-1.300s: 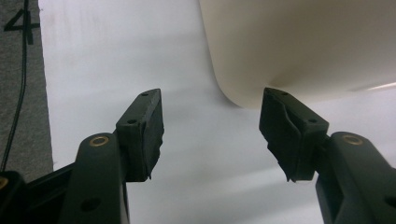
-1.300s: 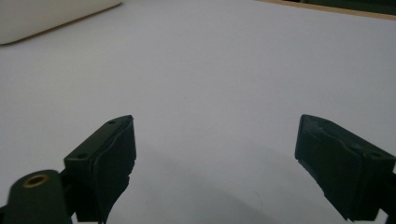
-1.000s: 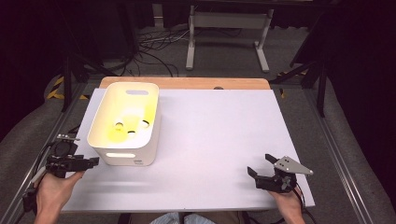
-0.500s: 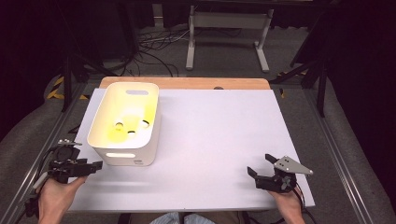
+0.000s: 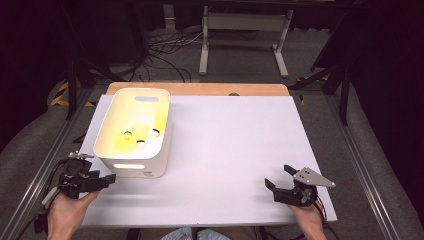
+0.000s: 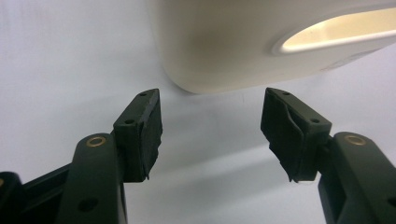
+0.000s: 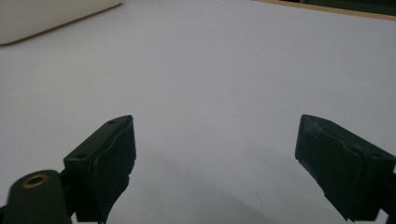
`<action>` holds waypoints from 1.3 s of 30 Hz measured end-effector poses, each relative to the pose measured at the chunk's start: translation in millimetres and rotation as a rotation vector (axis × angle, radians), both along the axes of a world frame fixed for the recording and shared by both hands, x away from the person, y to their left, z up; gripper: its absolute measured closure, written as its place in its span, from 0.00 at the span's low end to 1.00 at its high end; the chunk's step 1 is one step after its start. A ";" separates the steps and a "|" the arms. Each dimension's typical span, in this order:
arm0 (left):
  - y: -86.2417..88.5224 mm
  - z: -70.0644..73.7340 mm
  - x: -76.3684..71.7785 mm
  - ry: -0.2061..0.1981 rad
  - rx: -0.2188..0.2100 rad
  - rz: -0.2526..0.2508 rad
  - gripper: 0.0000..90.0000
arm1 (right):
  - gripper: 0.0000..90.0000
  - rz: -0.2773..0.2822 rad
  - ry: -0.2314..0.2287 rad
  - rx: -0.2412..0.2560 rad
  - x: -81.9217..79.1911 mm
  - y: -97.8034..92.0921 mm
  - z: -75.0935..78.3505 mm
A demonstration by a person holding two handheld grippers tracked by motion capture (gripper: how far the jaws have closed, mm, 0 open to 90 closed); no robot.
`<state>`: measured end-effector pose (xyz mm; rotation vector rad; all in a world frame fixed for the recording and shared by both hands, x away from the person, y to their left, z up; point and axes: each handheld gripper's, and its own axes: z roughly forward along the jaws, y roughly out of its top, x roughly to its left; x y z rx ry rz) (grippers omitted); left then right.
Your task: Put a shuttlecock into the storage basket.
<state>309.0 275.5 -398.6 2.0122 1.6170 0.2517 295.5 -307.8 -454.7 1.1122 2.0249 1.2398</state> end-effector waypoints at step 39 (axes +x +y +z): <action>-51.7 -13.7 3.1 -0.006 0.003 -0.145 0.43 | 0.14 0.000 -0.003 0.001 -0.1 -0.3 0.2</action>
